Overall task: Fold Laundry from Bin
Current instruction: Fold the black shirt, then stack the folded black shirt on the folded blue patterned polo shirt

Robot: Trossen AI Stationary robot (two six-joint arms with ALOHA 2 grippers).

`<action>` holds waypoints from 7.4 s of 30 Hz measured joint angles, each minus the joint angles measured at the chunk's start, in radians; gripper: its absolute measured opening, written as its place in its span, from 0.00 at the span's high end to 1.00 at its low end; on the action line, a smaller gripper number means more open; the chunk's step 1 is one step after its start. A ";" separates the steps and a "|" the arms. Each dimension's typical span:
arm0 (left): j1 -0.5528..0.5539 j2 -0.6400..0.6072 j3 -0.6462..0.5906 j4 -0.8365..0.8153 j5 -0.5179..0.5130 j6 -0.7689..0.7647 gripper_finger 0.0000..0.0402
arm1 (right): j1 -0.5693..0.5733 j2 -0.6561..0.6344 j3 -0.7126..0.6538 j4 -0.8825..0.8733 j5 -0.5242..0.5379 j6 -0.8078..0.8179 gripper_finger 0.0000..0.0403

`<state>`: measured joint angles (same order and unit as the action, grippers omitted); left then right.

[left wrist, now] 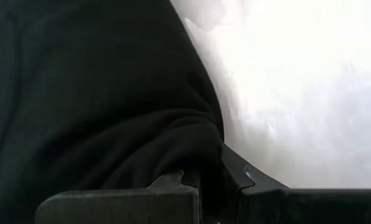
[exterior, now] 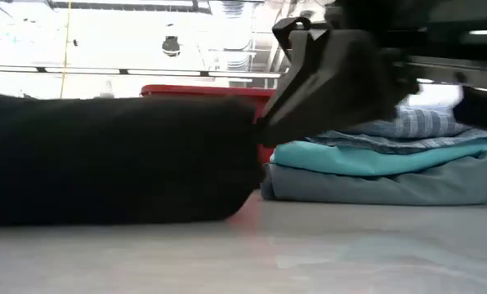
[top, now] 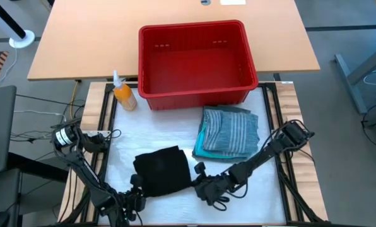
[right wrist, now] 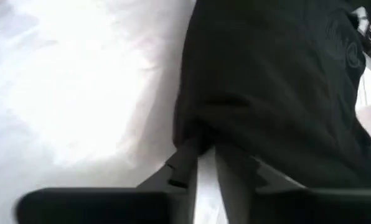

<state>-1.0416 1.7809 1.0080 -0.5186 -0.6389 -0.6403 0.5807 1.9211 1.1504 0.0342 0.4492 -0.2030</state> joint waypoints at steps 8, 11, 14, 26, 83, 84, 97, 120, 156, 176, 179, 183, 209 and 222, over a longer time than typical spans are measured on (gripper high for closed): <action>0.002 0.000 0.000 0.002 0.107 -0.047 1.00 | -0.005 -0.065 0.173 -0.431 -0.117 0.342 0.48; 0.002 0.000 0.000 0.005 0.123 -0.079 1.00 | -0.045 -0.102 0.165 -0.350 -0.264 0.505 0.45; 0.002 0.000 0.000 0.000 0.123 -0.116 0.99 | -0.088 -0.119 0.124 -0.066 -0.284 0.593 0.46; 0.010 -0.084 0.098 -0.211 0.204 -0.077 0.67 | -0.119 0.086 0.091 0.504 -0.182 0.503 0.95; -0.029 -0.351 -0.346 0.304 0.428 -0.675 0.58 | -0.150 0.436 0.452 0.268 -0.107 0.645 0.95; -0.027 -0.365 -0.333 0.308 0.401 -0.641 0.58 | -0.149 0.421 0.452 0.267 -0.107 0.620 0.95; 0.010 -0.559 -0.291 0.236 -0.105 -0.467 0.58 | -0.138 0.243 0.466 0.216 -0.110 0.569 0.93; 0.308 -0.451 -0.276 -0.171 0.083 -0.571 0.58 | -0.066 0.466 0.462 0.271 -0.108 0.861 0.93; 0.015 -0.748 -0.574 0.087 0.104 -1.304 0.33 | -0.024 0.098 -0.016 0.217 0.068 1.786 0.39; 0.112 -0.341 -0.559 0.410 0.051 -1.331 0.33 | -0.136 0.120 -0.010 0.137 -0.031 1.742 0.38; 0.128 -0.338 -0.560 0.409 0.059 -1.327 0.33 | -0.151 0.172 0.002 0.243 -0.048 1.709 0.38; 0.145 -0.337 -0.561 0.429 0.080 -1.297 0.35 | -0.164 0.268 0.062 0.373 -0.099 1.645 0.38; 0.355 -0.332 -0.566 1.188 -0.036 -0.642 0.97 | -0.174 -0.135 0.102 -0.091 0.037 1.154 0.90; 0.766 -0.334 -0.233 1.177 0.327 -0.249 0.97 | -0.175 -0.538 0.103 -0.616 0.196 1.093 0.90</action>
<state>-0.2758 1.4471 0.7746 0.6586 -0.3123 -0.8895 0.4059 1.3833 1.2537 -0.5816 0.6447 0.8902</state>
